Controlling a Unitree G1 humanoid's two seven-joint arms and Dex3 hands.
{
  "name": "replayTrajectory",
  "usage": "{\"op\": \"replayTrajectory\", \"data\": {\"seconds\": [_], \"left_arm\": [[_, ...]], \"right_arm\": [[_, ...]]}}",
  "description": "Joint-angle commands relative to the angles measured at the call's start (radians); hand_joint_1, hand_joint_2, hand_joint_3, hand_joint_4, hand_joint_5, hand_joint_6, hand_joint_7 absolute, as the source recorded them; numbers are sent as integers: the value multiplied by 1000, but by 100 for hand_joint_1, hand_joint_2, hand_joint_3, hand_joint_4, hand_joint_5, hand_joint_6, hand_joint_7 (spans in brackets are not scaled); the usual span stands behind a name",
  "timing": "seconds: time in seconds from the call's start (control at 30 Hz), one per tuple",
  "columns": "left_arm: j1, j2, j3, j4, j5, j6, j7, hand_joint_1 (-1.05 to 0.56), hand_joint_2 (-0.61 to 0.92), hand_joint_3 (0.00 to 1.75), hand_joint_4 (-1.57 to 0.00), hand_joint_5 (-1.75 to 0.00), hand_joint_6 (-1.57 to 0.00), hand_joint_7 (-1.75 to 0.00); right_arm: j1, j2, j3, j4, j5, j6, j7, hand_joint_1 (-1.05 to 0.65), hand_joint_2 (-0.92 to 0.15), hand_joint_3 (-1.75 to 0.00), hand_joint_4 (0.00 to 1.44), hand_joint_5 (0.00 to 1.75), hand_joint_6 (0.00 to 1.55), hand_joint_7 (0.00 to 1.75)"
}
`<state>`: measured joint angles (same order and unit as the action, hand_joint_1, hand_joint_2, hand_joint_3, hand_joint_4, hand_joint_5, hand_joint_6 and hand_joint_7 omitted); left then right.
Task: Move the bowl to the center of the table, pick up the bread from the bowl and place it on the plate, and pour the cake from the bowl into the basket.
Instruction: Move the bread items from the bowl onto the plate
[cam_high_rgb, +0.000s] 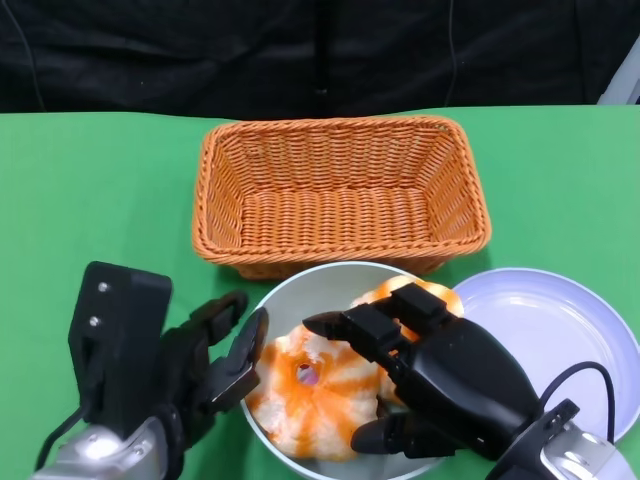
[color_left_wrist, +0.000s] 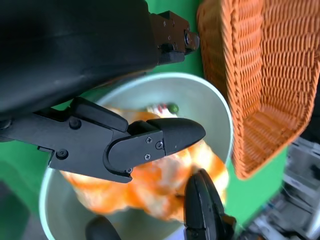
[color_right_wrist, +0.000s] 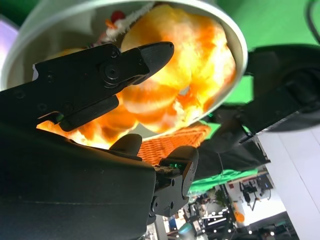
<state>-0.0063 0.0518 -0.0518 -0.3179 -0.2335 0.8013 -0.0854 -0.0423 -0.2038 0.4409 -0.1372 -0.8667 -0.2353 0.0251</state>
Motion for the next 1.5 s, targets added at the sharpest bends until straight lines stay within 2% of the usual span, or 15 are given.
{"op": "replayTrajectory", "data": {"seconds": [0.03, 0.23, 0.57, 0.63, 0.67, 0.73, 0.77, 0.83, 0.9, 0.97, 1.0, 1.03, 1.13, 1.27, 1.5], "left_arm": [[35, 67, -31, -41, 65, -72, -11, -68, 92, 65, -13, -7, -5, -2], [91, 134, -75, -95, 198, -175, 16, -64, 92, 62, -15, -9, -11, -3], [117, 82, -61, -86, 257, -259, 48, -66, 92, 55, -16, -10, -16, -4], [121, 78, -62, -77, 260, -268, 44, -65, 92, 56, -16, -11, -16, -4], [122, 76, -61, -74, 260, -272, 42, -65, 92, 57, -16, -11, -16, -3], [123, 71, -60, -68, 260, -279, 41, -65, 92, 57, -16, -11, -16, -3], [123, 69, -60, -65, 260, -282, 40, -65, 92, 57, -16, -11, -16, -3], [122, 64, -57, -59, 258, -282, 38, -65, 92, 56, -16, -11, -16, -3], [120, 63, -56, -55, 258, -284, 37, -66, 92, 55, -16, -11, -16, -3], [120, 63, -56, -53, 260, -284, 36, -66, 92, 55, -16, -11, -16, -3], [120, 64, -56, -52, 261, -284, 36, -66, 92, 55, -16, -12, -17, -3], [120, 64, -56, -52, 262, -284, 36, -66, 92, 55, -16, -12, -17, -3], [119, 60, -53, -53, 262, -276, 38, -65, 92, 55, -16, -12, -17, -3], [119, 57, -44, -44, 263, -283, 38, -64, 92, 55, -16, -12, -17, -3], [124, 39, -27, -40, 261, -300, 39, -62, 92, 56, -15, -12, -17, -2]], "right_arm": [[-14, -21, 8, 20, -4, 1, -4, -61, -87, -1, 0, 78, 11, 48], [-39, -26, 52, 86, -37, -3, -21, -64, -85, 0, 0, 81, 20, 37], [-93, -48, 123, 144, -101, 35, 31, -64, -79, 0, 2, 67, 28, 18], [-105, -35, 124, 189, -89, 11, -26, -51, -78, 0, 15, 64, 43, 12], [-110, -28, 123, 212, -75, -6, -59, -33, -80, -1, 38, 56, 59, 10], [-123, -20, 117, 257, -52, -51, -136, -23, -81, 0, 54, 44, 70, 6], [-130, -18, 116, 278, -45, -73, -172, -17, -86, -5, 78, 53, 90, 14], [-145, -11, 111, 322, -28, -125, -254, -15, -90, -8, 96, 69, 106, 19], [-155, -6, 111, 349, -18, -157, -303, -15, -85, -21, 96, 143, 123, 36], [-160, 1, 110, 372, -11, -188, -354, -14, -65, -61, 95, 163, 119, 55], [-161, 6, 110, 383, -7, -205, -383, -12, -46, -100, 99, 170, 104, 111], [-163, 9, 110, 393, -4, -218, -405, -11, -39, -116, 100, 172, 96, 135], [-168, 21, 103, 415, -7, -257, -497, -9, -25, -141, 101, 174, 82, 169], [-176, 35, 92, 431, -4, -299, -591, -7, -16, -156, 101, 175, 81, 174], [-165, 34, 42, 378, 38, -314, -597, -15, -20, -161, 100, 175, 77, 175]]}}
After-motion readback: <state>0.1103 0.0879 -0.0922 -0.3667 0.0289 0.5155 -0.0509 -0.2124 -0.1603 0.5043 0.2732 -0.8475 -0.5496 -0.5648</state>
